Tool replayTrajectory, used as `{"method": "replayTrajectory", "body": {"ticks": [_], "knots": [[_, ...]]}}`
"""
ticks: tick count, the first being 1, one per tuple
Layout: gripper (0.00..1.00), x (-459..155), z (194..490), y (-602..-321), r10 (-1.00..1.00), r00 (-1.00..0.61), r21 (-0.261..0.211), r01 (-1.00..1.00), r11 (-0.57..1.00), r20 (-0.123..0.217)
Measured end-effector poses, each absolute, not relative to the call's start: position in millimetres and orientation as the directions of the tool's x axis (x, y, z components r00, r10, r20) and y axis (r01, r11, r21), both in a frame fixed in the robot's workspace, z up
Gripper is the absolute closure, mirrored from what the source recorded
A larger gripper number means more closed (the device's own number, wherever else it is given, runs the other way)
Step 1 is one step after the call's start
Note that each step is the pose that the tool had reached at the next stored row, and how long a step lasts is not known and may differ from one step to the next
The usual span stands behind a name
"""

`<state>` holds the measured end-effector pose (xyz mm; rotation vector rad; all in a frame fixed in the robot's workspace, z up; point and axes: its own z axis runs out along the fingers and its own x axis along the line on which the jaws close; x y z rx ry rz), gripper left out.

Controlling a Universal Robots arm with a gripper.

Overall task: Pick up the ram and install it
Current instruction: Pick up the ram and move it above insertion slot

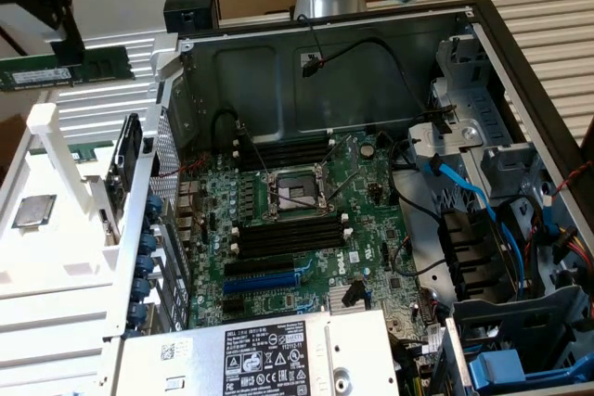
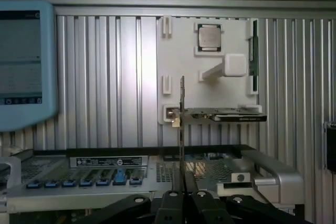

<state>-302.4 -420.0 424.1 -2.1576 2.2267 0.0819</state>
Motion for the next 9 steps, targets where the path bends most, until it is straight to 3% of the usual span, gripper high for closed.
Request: {"method": "replayTrajectory", "body": {"ticks": [9], "knots": [[0.88, -261.3, 424.3, -420.0, -0.997, -0.032, 0.010, -0.999, 0.031, -0.065]]}}
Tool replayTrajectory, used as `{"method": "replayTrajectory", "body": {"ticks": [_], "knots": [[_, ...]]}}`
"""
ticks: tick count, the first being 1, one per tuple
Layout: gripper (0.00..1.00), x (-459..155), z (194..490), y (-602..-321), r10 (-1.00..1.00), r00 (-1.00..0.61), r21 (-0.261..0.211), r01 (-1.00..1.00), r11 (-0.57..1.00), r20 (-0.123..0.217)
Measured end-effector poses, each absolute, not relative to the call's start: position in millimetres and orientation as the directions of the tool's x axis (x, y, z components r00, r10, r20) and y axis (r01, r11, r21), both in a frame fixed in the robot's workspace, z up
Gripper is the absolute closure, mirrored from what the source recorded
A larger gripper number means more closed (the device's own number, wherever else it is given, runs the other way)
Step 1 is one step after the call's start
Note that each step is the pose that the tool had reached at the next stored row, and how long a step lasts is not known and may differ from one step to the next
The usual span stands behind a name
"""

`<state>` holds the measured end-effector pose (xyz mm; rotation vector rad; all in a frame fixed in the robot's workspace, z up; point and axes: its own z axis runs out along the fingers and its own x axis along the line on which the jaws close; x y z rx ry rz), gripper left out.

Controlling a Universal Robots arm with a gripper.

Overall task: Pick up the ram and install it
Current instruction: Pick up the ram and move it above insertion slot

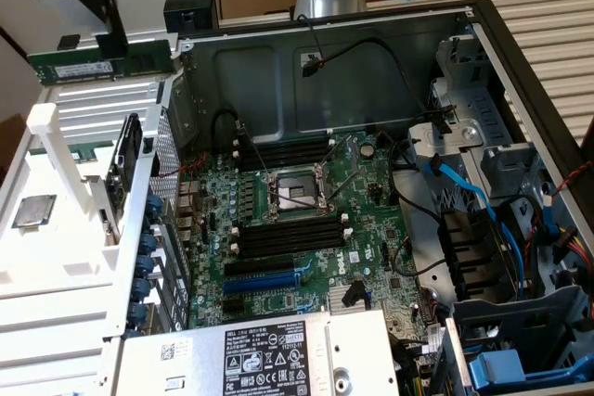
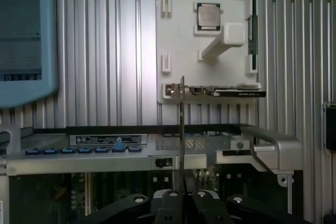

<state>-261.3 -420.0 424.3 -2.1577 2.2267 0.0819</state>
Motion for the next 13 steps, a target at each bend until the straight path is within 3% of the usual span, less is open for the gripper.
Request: {"method": "replayTrajectory", "body": {"ticks": [13], "knots": [[0.88, -202.0, 424.3, -420.3, -0.997, -0.032, 0.010, -0.999, 0.031, -0.065]]}}
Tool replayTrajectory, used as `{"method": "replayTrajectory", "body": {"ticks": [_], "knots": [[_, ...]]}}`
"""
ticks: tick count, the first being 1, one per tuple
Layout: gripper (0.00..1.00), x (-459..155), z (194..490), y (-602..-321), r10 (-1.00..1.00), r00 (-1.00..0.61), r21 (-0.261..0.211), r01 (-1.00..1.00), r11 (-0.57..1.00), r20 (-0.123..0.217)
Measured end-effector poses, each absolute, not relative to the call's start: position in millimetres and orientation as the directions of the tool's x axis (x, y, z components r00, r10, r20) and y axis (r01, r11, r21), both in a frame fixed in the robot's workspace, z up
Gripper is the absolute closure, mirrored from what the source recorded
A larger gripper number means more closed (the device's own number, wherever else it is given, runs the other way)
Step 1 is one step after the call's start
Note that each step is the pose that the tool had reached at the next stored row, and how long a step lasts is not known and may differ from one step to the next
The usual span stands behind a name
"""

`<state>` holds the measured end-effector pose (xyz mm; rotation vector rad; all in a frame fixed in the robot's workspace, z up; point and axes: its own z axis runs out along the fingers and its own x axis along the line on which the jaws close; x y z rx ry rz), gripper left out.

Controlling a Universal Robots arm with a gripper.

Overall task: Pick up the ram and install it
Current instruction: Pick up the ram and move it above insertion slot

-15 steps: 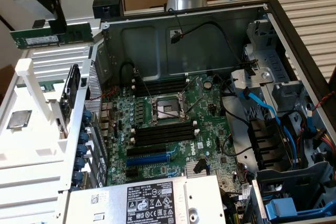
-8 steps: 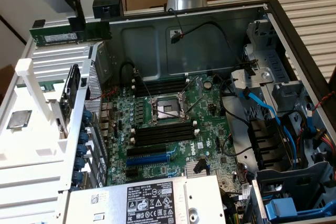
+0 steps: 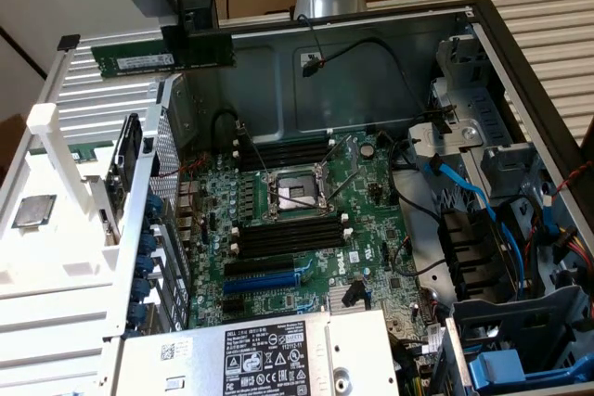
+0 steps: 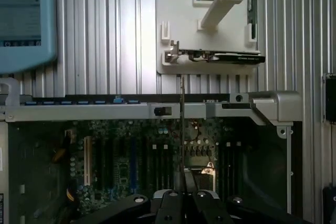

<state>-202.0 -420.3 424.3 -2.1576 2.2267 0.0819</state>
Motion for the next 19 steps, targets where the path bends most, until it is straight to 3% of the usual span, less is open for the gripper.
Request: {"method": "replayTrajectory", "body": {"ticks": [19], "knots": [[0.88, -127.0, 402.3, -434.1, -0.997, -0.031, 0.004, -1.000, 0.031, -0.066]]}}
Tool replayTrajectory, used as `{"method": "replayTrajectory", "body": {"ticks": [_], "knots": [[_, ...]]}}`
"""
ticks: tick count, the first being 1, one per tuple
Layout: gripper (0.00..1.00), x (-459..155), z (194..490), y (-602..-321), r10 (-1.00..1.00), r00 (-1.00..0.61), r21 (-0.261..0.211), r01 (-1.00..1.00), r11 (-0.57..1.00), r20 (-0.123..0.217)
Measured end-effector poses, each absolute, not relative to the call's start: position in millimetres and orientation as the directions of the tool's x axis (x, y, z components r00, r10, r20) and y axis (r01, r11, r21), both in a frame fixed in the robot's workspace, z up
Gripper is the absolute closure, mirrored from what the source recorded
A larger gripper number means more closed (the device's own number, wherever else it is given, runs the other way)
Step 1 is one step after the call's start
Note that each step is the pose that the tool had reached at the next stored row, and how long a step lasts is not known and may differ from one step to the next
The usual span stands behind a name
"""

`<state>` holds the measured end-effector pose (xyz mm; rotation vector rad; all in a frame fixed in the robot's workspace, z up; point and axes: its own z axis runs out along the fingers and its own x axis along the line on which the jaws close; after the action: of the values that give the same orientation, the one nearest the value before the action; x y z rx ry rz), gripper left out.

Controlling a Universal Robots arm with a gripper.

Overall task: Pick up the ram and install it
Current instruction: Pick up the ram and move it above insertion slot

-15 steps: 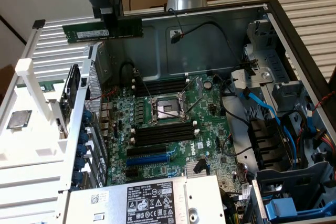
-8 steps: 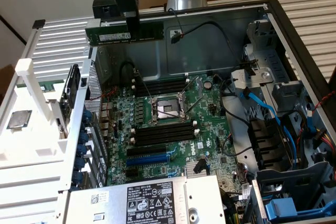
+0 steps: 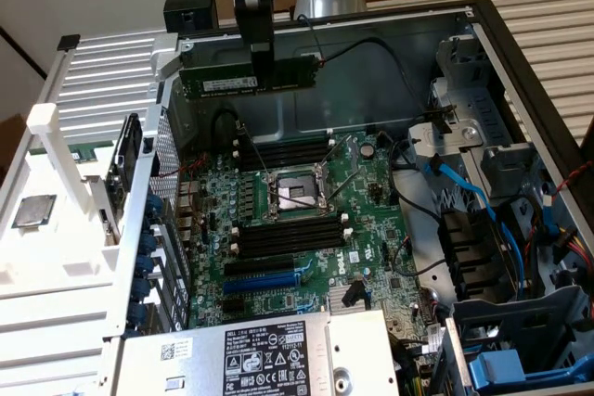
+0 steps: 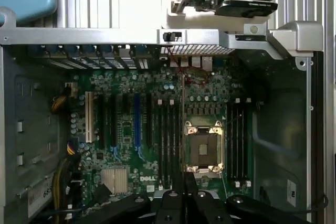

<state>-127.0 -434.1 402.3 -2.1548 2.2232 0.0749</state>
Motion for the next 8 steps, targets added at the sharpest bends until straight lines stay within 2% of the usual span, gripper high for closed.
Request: {"method": "replayTrajectory", "body": {"ticks": [8], "knots": [[0.88, -89.0, 384.2, -438.1, -0.997, -0.031, 0.003, -1.000, 0.031, -0.066]]}}
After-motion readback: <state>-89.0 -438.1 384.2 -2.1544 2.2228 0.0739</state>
